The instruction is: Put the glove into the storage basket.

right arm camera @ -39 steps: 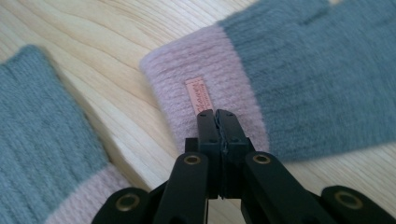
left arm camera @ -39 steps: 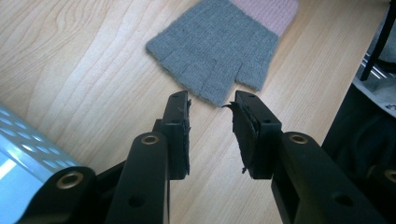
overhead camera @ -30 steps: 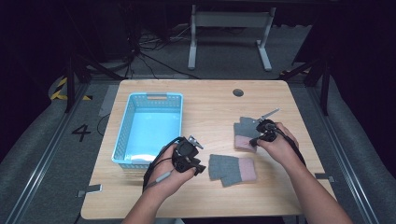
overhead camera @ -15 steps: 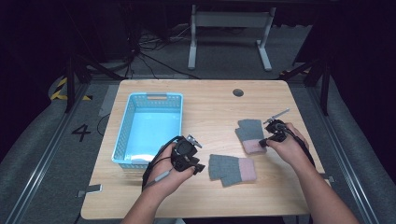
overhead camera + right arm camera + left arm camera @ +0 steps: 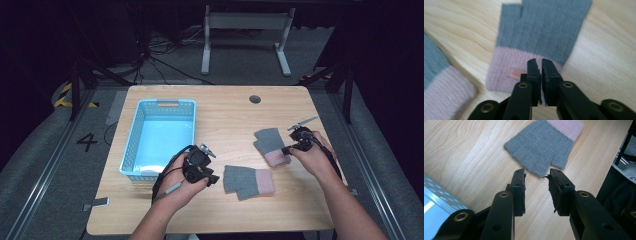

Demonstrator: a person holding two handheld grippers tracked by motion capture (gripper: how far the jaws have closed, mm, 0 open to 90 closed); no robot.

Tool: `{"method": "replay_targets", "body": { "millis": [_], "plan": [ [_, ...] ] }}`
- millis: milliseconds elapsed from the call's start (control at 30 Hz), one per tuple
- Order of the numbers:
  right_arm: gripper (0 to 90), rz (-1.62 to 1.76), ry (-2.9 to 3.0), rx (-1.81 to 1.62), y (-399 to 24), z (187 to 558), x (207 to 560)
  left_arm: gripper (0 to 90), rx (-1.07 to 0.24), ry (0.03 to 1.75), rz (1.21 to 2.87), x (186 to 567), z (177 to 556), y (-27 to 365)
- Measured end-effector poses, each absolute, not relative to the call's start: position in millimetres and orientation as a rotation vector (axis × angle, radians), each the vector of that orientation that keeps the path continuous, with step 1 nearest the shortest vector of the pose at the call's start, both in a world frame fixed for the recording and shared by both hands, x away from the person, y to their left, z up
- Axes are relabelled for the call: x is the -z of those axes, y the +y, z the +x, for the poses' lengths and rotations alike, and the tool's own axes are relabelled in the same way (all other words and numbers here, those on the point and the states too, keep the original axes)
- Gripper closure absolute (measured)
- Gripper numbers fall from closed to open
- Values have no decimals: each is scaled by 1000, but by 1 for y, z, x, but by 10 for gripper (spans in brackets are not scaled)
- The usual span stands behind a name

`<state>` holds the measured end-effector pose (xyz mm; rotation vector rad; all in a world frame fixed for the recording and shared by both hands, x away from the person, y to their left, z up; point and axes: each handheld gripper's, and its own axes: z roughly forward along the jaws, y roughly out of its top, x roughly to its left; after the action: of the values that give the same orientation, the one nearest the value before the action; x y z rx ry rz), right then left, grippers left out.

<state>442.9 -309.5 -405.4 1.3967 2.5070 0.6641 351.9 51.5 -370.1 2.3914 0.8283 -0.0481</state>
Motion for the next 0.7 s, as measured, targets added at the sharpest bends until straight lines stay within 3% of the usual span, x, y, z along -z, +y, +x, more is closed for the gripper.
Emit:
{"method": "replay_targets", "body": {
  "millis": [200, 233, 367, 700],
  "plan": [
    [739, 1442, 2463, -719, -304, 447, 395, 668, 50, 824, 2390, 369, 352, 52],
    [659, 1466, 2454, -723, -301, 451, 395, 668, 49, 825, 2388, 369, 352, 52],
    [563, 1513, 2457, -683, -295, 459, 399, 667, 49, 819, 2388, 368, 353, 51],
    [487, 1597, 2416, -579, -285, 474, 409, 666, 54, 809, 2392, 369, 352, 49]
  ]
}}
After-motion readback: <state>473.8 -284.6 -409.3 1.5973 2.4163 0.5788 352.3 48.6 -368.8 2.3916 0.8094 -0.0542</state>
